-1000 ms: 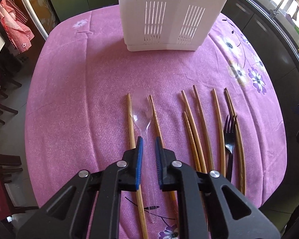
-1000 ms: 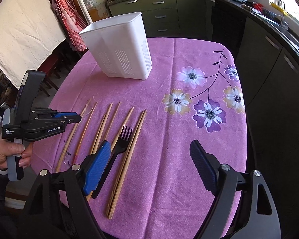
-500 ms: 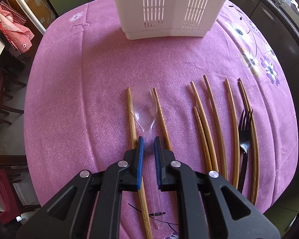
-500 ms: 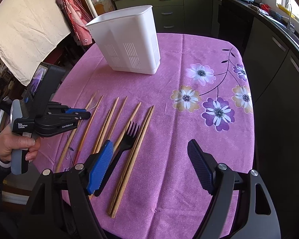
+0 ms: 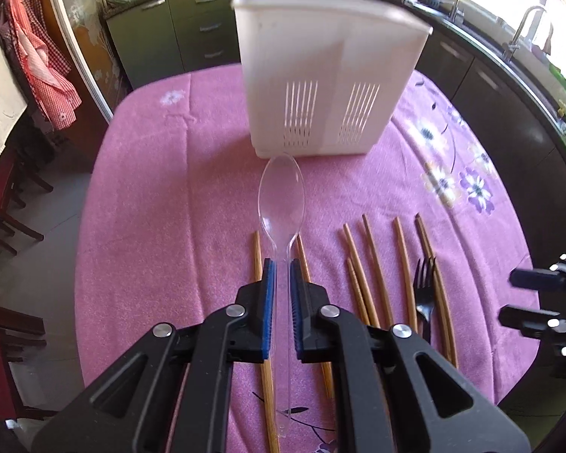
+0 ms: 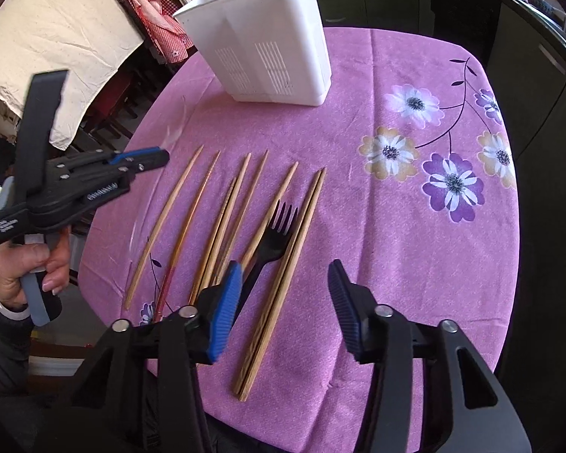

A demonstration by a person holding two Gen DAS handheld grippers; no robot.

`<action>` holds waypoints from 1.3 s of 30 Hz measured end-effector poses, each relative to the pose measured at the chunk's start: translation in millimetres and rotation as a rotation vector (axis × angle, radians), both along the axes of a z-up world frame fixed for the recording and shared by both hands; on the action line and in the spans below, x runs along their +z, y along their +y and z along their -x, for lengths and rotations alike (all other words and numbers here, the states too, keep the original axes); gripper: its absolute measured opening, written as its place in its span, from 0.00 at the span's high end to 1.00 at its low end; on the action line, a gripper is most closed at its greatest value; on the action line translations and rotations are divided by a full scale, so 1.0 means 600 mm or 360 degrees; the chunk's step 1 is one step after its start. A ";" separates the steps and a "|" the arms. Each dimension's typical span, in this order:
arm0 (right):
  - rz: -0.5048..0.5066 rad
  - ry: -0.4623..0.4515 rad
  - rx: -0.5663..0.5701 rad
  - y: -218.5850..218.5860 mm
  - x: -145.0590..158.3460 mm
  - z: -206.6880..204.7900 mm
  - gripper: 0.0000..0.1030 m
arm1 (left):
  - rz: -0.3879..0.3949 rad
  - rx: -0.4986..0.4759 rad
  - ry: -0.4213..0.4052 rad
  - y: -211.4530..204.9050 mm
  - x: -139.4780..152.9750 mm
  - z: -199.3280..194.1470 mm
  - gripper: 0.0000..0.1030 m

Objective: Organize utensils
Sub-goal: 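Lift the spoon into the white caddy with the left gripper while the right drops the fork in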

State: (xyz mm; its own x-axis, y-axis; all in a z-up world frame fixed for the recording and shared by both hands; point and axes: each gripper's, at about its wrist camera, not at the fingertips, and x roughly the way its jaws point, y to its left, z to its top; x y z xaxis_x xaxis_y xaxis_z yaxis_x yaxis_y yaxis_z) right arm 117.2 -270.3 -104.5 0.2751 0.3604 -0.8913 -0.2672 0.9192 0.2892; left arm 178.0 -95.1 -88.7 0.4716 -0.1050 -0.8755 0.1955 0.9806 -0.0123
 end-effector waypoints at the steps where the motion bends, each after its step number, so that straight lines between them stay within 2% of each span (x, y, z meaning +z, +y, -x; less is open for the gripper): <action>1: 0.0017 0.0017 0.0007 0.009 -0.005 0.000 0.71 | 0.0013 0.0009 -0.0063 0.004 0.015 0.012 0.92; 2: 0.0023 0.0040 0.0016 0.018 -0.011 -0.001 0.75 | 0.0025 0.0013 -0.0122 0.006 0.028 0.020 0.92; 5: -0.0009 0.0137 0.0035 0.047 -0.032 -0.007 0.78 | 0.0045 0.0013 -0.0265 0.010 0.061 0.049 0.92; 10: 0.0045 0.0266 -0.0002 0.074 -0.066 -0.025 0.82 | 0.0041 -0.0023 -0.0402 0.018 0.089 0.079 0.92; 20: 0.0178 0.0377 -0.0056 0.104 -0.099 -0.043 0.83 | 0.0097 -0.0068 -0.0413 0.037 0.083 0.090 0.92; 24: 0.0257 0.0367 -0.0053 0.123 -0.100 -0.047 0.86 | 0.0102 -0.0075 -0.0428 0.039 0.085 0.094 0.92; 29: 0.0433 0.0222 0.0031 0.171 -0.101 -0.030 0.86 | 0.0106 -0.0080 -0.0430 0.037 0.089 0.093 0.92; 34: 0.0259 0.0192 0.0019 0.150 -0.094 -0.023 0.90 | 0.0132 -0.0089 -0.0442 0.037 0.115 0.089 0.92; 39: 0.0011 -0.0028 0.0008 0.119 -0.027 -0.005 0.90 | 0.0202 -0.0077 -0.0597 0.035 0.190 0.074 0.92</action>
